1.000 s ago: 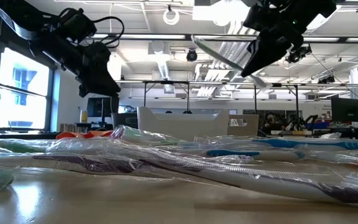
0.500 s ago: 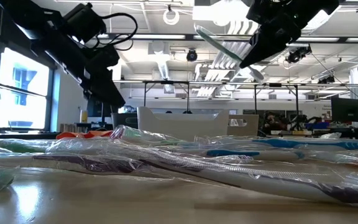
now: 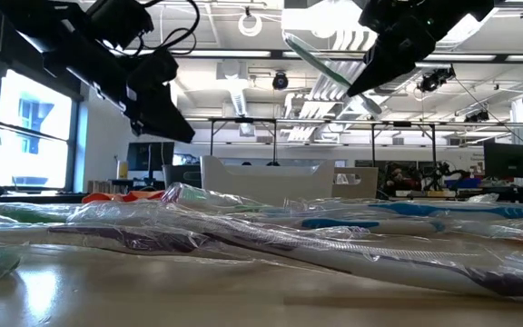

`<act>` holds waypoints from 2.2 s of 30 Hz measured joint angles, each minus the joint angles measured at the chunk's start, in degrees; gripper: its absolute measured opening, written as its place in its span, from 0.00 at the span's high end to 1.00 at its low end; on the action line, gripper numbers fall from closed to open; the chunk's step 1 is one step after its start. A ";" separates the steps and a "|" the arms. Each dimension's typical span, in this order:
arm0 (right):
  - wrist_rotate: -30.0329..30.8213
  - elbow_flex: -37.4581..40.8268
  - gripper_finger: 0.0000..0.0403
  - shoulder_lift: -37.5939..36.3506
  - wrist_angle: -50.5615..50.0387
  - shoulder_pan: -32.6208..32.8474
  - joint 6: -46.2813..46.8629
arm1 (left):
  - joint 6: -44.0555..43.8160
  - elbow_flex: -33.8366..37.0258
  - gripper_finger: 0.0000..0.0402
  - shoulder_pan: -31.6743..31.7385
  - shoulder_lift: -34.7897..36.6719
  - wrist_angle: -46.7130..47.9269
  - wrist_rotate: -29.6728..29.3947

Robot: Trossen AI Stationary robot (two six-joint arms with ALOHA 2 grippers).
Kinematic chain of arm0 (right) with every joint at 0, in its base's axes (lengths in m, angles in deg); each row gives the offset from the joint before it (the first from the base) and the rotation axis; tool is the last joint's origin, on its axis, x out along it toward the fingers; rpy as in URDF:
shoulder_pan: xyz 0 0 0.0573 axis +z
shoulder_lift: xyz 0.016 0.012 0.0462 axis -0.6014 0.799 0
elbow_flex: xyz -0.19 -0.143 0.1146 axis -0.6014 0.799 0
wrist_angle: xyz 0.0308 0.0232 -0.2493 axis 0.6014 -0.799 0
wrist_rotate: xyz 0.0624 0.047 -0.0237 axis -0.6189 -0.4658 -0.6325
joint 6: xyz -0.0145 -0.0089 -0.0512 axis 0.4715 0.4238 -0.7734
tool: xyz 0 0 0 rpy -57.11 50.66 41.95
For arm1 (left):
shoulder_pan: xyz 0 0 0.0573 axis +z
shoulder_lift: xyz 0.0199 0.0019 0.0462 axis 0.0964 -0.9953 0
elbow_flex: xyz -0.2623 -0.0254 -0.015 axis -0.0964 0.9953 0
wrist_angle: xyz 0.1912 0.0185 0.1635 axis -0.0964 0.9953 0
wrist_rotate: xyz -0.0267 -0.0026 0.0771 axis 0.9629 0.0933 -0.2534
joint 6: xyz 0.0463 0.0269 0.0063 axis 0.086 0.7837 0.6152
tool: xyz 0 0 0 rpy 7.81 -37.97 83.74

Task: Pick & Place Toothbrushes
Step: Put the green toothbrush into the dark blue bin

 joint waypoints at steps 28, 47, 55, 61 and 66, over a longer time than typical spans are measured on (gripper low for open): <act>0.24 0.00 0.98 0.02 0.76 0.00 -1.52 | -8.90 -0.04 0.67 -0.58 -14.85 -11.89 -12.77; 0.24 0.00 0.98 0.02 1.27 0.02 -1.40 | -8.48 -0.02 0.67 -0.58 -16.74 -13.69 -13.02; 0.24 -0.02 0.98 0.04 1.22 0.02 -0.30 | -5.03 0.00 0.67 -0.58 -13.77 -11.44 -13.46; 0.25 -0.02 0.98 0.04 1.20 0.02 -0.23 | -0.98 0.00 0.67 -0.58 -7.35 -7.54 -13.60; 0.24 -0.02 0.98 0.04 1.18 0.01 -0.23 | 2.87 0.00 0.67 -0.58 -0.40 -5.32 -13.60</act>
